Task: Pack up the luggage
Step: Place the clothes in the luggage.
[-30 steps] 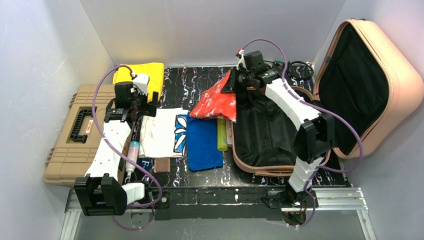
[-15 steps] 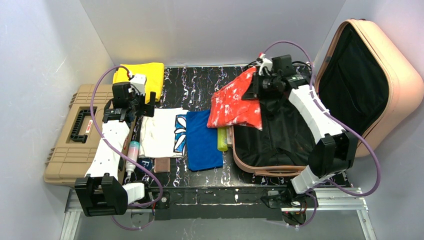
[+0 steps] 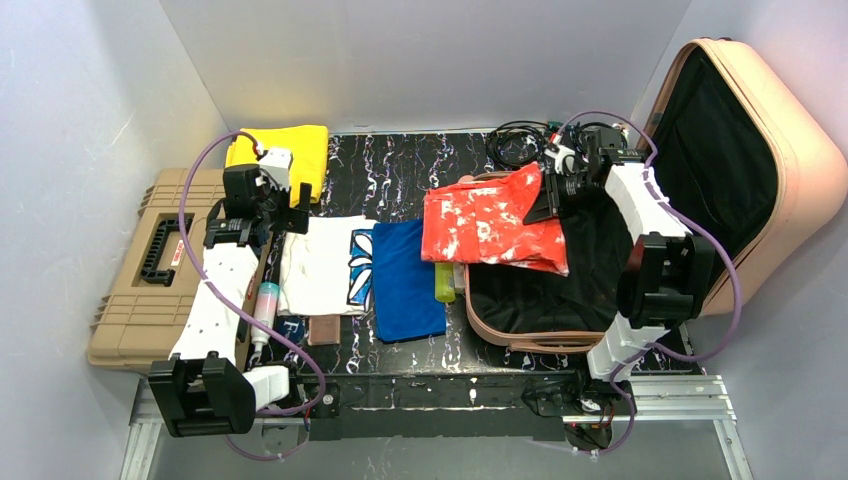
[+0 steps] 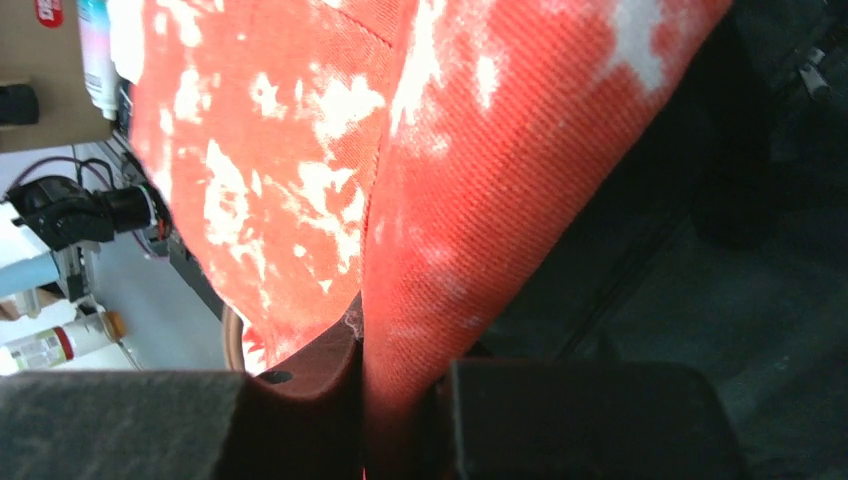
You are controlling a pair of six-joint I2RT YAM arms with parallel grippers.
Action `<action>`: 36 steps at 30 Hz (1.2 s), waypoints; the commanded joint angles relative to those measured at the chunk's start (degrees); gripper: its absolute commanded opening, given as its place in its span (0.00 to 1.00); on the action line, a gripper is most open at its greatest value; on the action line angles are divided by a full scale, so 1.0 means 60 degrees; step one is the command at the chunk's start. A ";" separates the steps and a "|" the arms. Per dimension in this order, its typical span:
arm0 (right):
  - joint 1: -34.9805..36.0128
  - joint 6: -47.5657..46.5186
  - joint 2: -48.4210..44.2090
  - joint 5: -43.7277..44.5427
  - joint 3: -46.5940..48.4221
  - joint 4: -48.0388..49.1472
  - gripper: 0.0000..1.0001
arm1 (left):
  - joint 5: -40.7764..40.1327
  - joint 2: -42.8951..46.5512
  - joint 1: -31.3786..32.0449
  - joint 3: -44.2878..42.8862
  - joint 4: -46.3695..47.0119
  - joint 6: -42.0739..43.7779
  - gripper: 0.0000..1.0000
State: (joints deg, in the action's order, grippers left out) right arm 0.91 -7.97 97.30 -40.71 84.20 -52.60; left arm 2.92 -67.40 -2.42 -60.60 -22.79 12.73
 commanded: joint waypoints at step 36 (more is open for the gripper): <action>-0.2334 -0.2156 0.0739 0.4395 -0.1724 0.1947 0.01 | 0.0360 0.0319 -0.0037 0.0961 0.0766 -0.0161 0.98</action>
State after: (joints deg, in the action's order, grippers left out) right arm -11.77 -19.62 105.30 -23.18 75.53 -43.79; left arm 4.05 -66.94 -2.44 -54.78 -18.28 11.94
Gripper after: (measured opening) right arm 0.211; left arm 0.982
